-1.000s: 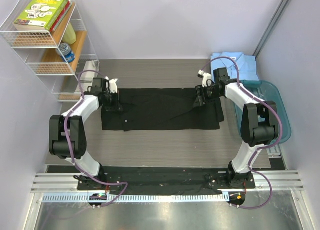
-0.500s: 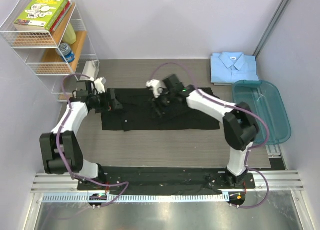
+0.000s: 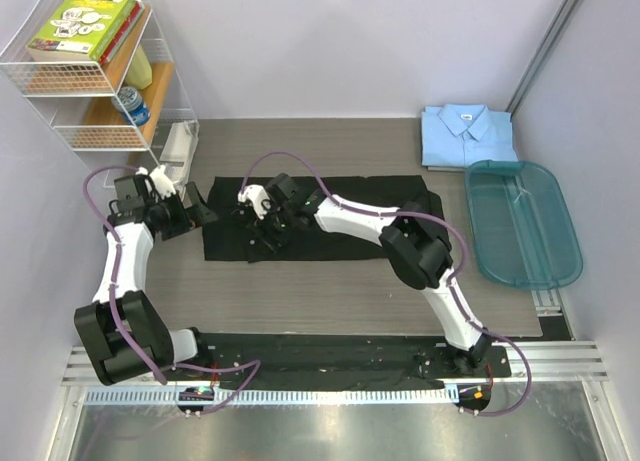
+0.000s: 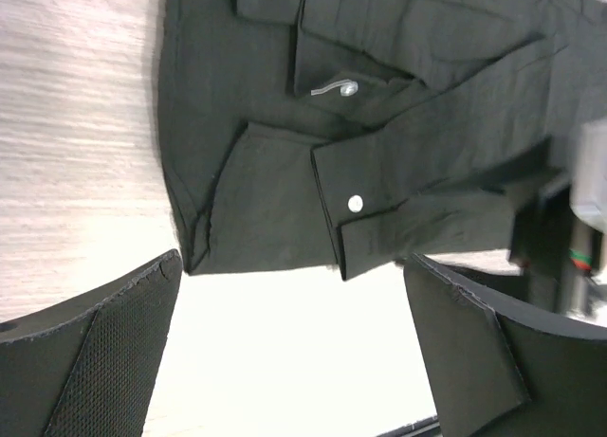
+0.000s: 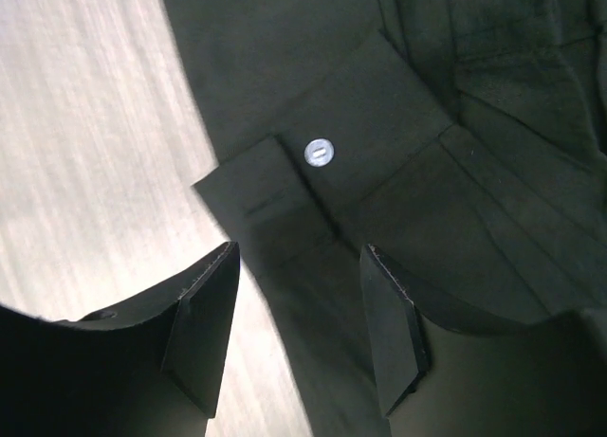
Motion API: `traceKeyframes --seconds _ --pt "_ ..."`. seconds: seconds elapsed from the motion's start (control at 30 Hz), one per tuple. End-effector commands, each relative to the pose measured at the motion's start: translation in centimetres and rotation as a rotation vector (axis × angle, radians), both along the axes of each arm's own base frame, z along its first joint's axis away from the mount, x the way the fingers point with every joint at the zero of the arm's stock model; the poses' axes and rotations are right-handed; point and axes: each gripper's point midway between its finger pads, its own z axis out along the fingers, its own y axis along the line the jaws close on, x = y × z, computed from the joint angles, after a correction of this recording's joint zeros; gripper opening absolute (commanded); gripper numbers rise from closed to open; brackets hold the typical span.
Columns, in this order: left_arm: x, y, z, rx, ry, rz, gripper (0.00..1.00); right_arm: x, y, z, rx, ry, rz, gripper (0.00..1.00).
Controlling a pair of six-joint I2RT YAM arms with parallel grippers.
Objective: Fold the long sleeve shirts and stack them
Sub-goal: Neatly place the folded shirt into the bin
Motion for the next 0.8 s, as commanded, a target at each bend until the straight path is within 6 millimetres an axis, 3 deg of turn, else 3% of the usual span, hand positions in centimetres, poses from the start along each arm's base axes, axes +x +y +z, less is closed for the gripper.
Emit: traceKeyframes --seconds 0.0,0.13,0.2,0.3,0.37,0.43,0.6,0.77 --pt "-0.9 -0.5 0.1 -0.015 0.009 -0.004 1.00 1.5 2.3 1.5 0.061 -0.050 -0.008 0.59" --pt "-0.8 -0.5 -0.1 -0.013 0.008 -0.014 1.00 1.3 2.4 0.1 0.045 -0.041 0.005 0.59" --pt "-0.7 -0.4 -0.3 -0.022 0.025 0.000 1.00 1.3 2.3 -0.6 0.033 -0.040 0.007 0.54" --pt "-0.6 -0.3 -0.7 -0.029 0.051 0.002 1.00 1.1 2.3 -0.3 0.040 -0.039 0.019 0.28" --pt "-0.5 -0.5 -0.9 -0.046 0.059 0.000 1.00 0.9 2.4 1.0 0.067 -0.051 0.038 0.11" --pt "-0.3 -1.1 -1.3 -0.092 0.063 -0.011 1.00 0.9 2.6 2.7 0.100 -0.070 0.048 0.03" --pt "0.3 -2.9 -1.7 -0.220 0.040 -0.006 0.97 1.5 2.0 5.0 0.166 -0.061 0.049 0.01" --pt "0.5 -3.9 -2.8 -0.240 0.065 -0.027 0.95 1.5 1.6 5.2 0.182 -0.059 0.060 0.01"
